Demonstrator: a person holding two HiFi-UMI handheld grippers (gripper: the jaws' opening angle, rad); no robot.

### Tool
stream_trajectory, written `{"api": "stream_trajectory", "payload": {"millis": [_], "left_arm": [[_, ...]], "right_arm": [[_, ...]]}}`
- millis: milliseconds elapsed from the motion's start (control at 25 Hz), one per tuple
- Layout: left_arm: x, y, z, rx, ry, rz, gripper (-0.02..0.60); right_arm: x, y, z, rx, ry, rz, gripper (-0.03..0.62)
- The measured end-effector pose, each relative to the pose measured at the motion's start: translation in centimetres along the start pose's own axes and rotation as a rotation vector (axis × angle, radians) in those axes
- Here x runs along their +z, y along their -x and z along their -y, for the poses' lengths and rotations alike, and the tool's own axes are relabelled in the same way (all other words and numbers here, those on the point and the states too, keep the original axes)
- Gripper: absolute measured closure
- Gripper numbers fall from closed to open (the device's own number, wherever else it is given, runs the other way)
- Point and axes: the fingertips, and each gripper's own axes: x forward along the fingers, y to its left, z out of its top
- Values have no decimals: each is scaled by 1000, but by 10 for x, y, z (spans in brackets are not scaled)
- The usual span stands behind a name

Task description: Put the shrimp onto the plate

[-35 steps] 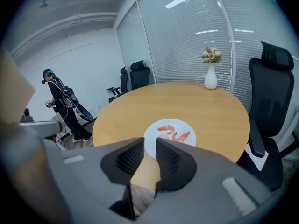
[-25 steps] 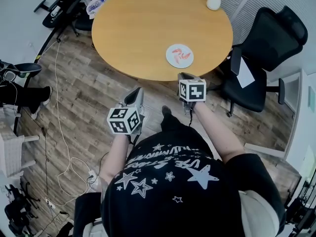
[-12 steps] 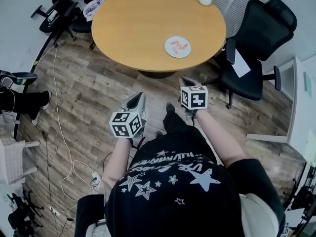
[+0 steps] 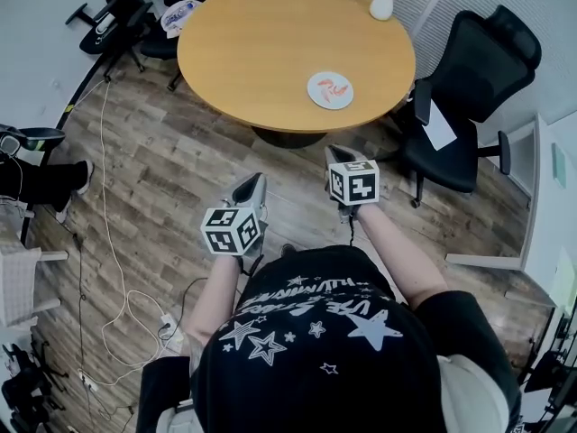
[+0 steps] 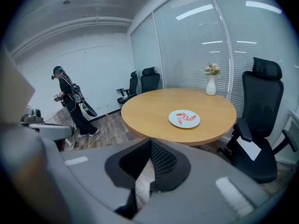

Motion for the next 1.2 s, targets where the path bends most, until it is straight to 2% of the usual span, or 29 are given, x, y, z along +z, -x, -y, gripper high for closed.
{"api": "stream_trajectory", "payload": {"millis": [320, 560, 1200], "left_arm": [[1, -2, 23, 5, 4, 21, 580], [-15, 3, 57, 15, -14, 5, 580], [-56, 40, 154, 61, -49, 43, 580]], "right_arm": [[-2, 21, -1, 48, 22, 27, 594], [-18, 51, 14, 74, 9, 39, 594], [-64, 152, 41, 117, 31, 93, 594]]}}
